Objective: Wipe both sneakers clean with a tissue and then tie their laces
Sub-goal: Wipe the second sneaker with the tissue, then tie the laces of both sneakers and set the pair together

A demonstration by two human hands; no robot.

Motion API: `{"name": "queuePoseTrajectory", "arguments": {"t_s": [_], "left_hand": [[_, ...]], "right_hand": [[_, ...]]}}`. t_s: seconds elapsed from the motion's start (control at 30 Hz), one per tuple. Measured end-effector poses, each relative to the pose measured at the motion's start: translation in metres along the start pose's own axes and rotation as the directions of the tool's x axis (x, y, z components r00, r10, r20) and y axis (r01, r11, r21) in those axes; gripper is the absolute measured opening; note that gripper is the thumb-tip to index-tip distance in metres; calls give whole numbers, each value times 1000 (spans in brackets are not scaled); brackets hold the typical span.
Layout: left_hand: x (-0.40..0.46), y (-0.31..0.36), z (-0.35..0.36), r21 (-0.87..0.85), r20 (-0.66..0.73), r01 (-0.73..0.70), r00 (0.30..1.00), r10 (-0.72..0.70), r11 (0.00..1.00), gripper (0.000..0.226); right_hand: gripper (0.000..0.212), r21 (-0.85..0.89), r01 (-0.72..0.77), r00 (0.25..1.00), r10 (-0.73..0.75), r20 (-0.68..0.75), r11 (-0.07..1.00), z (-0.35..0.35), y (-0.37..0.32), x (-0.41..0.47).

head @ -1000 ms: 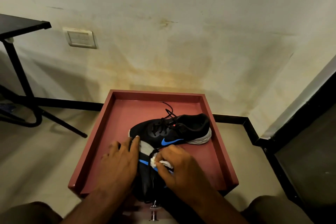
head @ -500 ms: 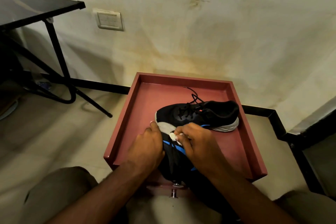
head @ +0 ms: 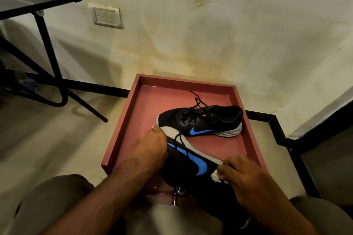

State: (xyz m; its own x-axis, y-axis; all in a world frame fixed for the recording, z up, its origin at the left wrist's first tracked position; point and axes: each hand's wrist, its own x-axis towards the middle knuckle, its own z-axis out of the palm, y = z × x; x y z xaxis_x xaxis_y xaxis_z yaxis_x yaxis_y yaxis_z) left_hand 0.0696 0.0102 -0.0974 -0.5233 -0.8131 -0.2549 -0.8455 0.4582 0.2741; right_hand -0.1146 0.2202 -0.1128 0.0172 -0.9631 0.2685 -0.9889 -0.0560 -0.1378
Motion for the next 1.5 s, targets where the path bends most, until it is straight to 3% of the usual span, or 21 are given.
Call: {"name": "queuePoseTrajectory", "arguments": {"t_s": [0.07,0.13,0.2,0.27,0.33,0.4,0.43,0.5,0.63,0.8,0.93,1.03,1.17,1.27,1.4,1.5], "left_hand": [[-4,-6,-7,10,1,-22,1000,22,1000,30],[-8,-18,-17,20,24,-12,1000,12,1000,25],[-11,-34,-29,-50,41,22,999,-20,998,19],[-12,-48,-39,-214,59,57,997,-46,975,29],[-15,-56,-47,-471,95,100,994,-63,876,40],[-20,-56,-49,-763,194,185,980,-54,619,29],[-22,-53,-51,-849,232,222,972,-39,479,25],[-21,-50,-54,-908,272,262,962,-17,327,37],[-11,-52,-54,-915,286,297,955,-79,273,35],[-10,-49,-58,-922,301,317,948,-102,223,26],[-13,-39,-51,-903,324,339,941,-99,264,24],[-13,-31,-42,-893,295,324,945,-138,312,25],[-13,-30,-37,-777,173,264,963,-209,572,38],[-18,-23,-37,-706,186,245,970,-160,664,52],[-21,-9,-30,-587,67,91,996,-64,805,53],[-13,-15,-26,-501,1,15,1000,-17,865,47]], "right_hand": [[13,136,-181,980,191,-60,974,-8,10,-12],[15,303,-341,910,394,-133,890,-16,25,-9],[12,329,-375,880,444,-168,867,-21,46,9],[8,242,-347,911,387,-141,906,-20,69,33],[18,98,-284,954,292,-76,954,-17,88,59],[21,-58,-231,968,235,86,971,-12,99,79],[16,-142,-217,953,241,181,966,-13,98,85],[14,-273,-147,944,217,250,951,-10,93,89],[22,-401,-213,918,323,230,891,-2,56,76],[23,-409,-472,794,578,189,781,4,-4,68],[34,-256,-614,735,659,159,747,3,-27,82],[31,-152,-639,727,657,202,754,3,-39,103],[23,-6,-567,800,552,237,824,8,-57,123],[14,128,-474,865,434,250,871,15,-59,126],[9,486,-371,923,372,99,791,4,-39,111],[16,488,-345,897,435,-82,802,-23,-1,90]]}}
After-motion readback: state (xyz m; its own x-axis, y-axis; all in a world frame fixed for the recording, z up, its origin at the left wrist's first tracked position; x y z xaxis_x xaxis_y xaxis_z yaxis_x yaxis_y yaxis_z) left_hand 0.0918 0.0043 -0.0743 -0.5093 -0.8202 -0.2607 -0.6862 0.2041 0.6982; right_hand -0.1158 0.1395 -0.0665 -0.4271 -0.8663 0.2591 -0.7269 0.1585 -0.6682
